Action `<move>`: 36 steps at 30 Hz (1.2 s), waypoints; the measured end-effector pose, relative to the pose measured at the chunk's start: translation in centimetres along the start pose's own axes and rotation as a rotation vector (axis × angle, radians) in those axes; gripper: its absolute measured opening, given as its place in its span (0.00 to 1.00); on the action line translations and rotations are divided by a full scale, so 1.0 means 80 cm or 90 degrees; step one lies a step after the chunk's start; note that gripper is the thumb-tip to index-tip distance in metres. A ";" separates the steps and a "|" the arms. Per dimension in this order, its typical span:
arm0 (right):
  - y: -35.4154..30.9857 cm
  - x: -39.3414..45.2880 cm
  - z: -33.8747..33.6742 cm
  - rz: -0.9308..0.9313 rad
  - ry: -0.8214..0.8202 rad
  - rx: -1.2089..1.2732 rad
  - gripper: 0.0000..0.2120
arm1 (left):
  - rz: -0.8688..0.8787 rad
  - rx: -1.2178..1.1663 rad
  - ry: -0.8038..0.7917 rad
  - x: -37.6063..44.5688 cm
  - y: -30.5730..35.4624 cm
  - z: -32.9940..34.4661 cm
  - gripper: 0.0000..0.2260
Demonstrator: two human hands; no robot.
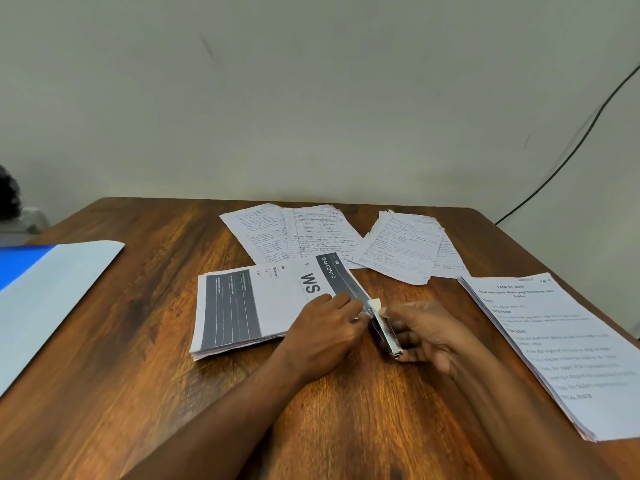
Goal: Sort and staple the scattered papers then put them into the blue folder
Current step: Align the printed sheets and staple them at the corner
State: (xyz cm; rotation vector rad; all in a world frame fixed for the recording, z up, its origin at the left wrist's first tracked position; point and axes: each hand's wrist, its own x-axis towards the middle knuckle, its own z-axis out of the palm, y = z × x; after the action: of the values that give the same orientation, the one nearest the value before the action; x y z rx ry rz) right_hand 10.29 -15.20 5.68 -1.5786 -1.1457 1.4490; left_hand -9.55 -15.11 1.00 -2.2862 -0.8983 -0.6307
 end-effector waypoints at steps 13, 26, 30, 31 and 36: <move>0.001 -0.007 0.003 -0.019 0.055 0.030 0.11 | -0.023 -0.008 0.015 0.001 0.001 0.002 0.13; 0.000 0.004 0.002 -0.031 0.116 0.044 0.11 | -0.017 -0.027 0.003 0.002 0.001 0.002 0.14; -0.003 0.004 0.003 -0.035 0.111 0.032 0.10 | -0.011 -0.036 0.001 0.001 0.000 0.006 0.14; -0.005 0.003 0.003 -0.037 0.112 0.028 0.10 | -0.011 -0.038 0.002 0.001 0.000 0.006 0.14; -0.006 0.009 0.004 -0.050 0.107 0.000 0.09 | -0.005 -0.040 0.012 0.001 0.000 0.006 0.15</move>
State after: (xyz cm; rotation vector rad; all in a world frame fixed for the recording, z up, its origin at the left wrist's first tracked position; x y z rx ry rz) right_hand 9.88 -14.40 5.82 -1.6037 -1.0971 1.2413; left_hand -9.41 -14.75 0.67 -2.3294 -0.8904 -0.6913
